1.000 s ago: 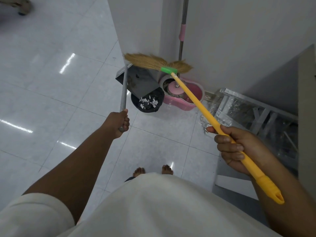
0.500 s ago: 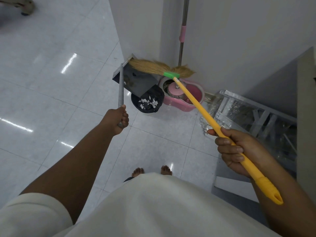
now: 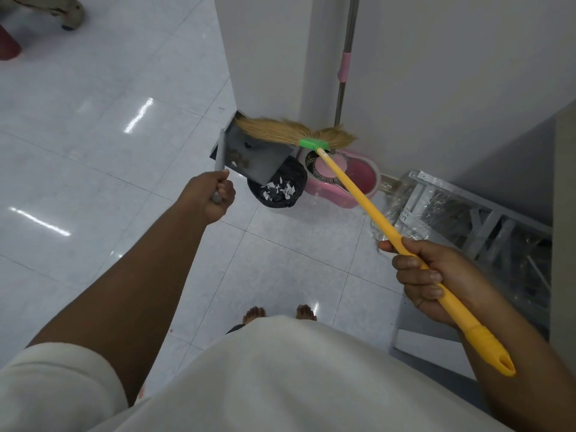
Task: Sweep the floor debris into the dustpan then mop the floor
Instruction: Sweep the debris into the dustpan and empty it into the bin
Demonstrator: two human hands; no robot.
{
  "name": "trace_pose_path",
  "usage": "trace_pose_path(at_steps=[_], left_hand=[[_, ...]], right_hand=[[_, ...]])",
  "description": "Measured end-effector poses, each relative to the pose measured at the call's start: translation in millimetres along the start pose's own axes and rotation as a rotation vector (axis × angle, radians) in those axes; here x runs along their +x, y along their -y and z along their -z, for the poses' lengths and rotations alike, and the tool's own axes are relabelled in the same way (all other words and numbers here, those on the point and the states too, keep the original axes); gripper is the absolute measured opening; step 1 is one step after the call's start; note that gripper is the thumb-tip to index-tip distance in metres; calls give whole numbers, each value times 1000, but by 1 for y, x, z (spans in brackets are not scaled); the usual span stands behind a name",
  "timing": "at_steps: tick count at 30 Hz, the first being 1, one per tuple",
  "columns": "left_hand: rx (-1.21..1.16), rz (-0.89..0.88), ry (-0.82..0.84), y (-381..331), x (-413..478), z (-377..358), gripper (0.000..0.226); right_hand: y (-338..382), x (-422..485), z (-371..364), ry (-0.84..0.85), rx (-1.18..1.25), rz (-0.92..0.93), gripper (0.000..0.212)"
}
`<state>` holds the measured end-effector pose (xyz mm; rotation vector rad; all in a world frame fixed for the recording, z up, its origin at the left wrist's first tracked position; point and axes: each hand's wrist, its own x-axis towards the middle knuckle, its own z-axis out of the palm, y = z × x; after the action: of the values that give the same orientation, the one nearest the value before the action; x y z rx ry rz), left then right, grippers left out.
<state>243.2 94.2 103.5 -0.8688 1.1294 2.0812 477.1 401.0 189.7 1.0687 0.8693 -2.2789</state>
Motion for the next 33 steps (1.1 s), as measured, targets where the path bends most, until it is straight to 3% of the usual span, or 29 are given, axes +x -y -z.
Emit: trace_pose_path(at_steps=[3,8,17,21,25,29,33], left_hand=[[-21,-42,16,-17,-7,-15,7],[-162,-174,12,-42,-16,-42,16],[-122,-198,65,-70,-20,-37,18],[-15,-273,24,-76,-27,-27,19],[178,-385,49,-84,-45,-26,53],[354,-424,14,-88,-53,-18,65],[334,-446,-90,-85,-52,6,47]], right_hand=[[-2,1,-3,-9,-11,-21,29],[-3,2,-5,-37,-70,-52,27],[5,8,-15,-38,-256,-66,29],[7,16,-22,-12,-300,-72,31],[15,25,-30,11,-357,-84,27],[25,31,-41,78,-465,-78,7],[37,39,-52,131,-597,-121,33]])
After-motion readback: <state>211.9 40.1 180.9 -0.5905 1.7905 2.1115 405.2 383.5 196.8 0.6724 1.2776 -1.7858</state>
